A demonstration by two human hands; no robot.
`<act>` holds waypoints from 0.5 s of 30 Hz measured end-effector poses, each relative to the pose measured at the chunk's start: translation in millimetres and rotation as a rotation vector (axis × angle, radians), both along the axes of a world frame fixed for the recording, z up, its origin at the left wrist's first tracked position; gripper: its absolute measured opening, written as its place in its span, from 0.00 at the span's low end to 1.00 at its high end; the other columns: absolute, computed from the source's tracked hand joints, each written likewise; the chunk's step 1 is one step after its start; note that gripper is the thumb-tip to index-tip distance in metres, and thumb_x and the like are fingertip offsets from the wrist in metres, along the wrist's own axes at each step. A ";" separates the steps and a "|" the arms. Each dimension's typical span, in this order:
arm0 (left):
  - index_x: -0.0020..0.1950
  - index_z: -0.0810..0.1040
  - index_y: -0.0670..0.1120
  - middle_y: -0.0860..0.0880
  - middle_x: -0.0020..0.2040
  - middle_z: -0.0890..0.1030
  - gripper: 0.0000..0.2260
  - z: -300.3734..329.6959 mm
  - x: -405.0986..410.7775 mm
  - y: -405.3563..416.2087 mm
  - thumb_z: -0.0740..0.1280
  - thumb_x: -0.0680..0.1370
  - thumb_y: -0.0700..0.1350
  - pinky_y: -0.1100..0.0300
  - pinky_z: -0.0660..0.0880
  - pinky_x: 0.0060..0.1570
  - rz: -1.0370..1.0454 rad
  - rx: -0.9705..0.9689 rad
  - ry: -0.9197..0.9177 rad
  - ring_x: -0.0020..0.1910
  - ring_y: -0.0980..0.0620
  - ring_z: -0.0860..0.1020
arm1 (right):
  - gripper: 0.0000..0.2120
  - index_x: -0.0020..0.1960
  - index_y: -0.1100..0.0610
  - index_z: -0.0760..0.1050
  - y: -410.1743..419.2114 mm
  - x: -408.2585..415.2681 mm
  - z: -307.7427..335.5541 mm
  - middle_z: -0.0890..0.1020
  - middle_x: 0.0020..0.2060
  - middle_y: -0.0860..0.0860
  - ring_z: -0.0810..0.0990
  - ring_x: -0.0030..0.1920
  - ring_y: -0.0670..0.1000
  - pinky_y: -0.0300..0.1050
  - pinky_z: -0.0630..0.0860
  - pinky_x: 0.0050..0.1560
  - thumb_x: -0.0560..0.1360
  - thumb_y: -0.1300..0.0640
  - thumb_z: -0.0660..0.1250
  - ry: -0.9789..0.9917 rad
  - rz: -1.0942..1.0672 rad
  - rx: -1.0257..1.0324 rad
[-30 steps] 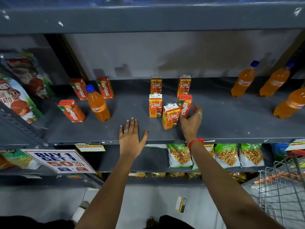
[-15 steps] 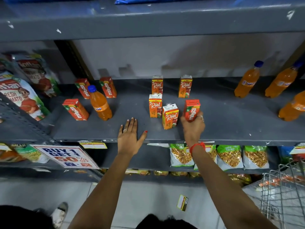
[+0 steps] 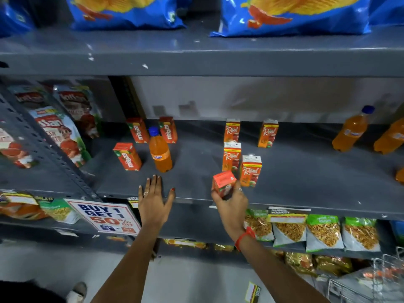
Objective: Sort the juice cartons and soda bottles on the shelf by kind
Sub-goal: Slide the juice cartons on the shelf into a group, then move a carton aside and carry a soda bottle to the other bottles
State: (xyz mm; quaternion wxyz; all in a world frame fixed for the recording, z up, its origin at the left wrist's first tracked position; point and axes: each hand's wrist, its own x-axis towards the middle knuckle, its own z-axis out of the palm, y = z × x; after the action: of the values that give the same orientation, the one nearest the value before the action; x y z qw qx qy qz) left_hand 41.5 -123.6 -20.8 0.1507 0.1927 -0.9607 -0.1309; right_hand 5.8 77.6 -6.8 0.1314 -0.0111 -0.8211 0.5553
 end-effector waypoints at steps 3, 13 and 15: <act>0.72 0.60 0.41 0.42 0.73 0.64 0.37 1.6 -1.3 -21.3 0.44 0.72 0.64 0.47 0.48 0.73 0.002 -0.020 -0.051 0.74 0.45 0.58 | 0.20 0.52 0.59 0.74 -39.7 -19.4 6.1 0.84 0.42 0.59 0.81 0.44 0.60 0.47 0.75 0.44 0.64 0.53 0.75 -0.014 0.008 -0.007; 0.72 0.58 0.43 0.44 0.74 0.62 0.33 -6.5 -4.2 -39.6 0.49 0.74 0.63 0.50 0.46 0.73 -0.012 -0.002 -0.033 0.74 0.47 0.57 | 0.14 0.48 0.61 0.75 -90.3 -95.7 11.8 0.83 0.45 0.59 0.82 0.45 0.59 0.53 0.79 0.48 0.68 0.55 0.72 -0.087 0.014 -0.026; 0.72 0.59 0.43 0.44 0.74 0.63 0.33 -8.8 -4.5 -41.3 0.49 0.74 0.63 0.50 0.46 0.73 -0.017 0.006 -0.017 0.74 0.46 0.58 | 0.16 0.51 0.61 0.74 -91.6 -94.5 10.8 0.83 0.47 0.60 0.82 0.47 0.60 0.52 0.78 0.49 0.68 0.55 0.73 -0.072 0.005 -0.027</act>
State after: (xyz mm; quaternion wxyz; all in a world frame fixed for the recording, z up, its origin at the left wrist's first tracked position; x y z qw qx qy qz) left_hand 37.0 -164.9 -29.6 0.1408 0.1863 -0.9632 -0.1332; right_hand -88.7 -13.9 4.1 0.1004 -0.0308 -0.8179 0.5657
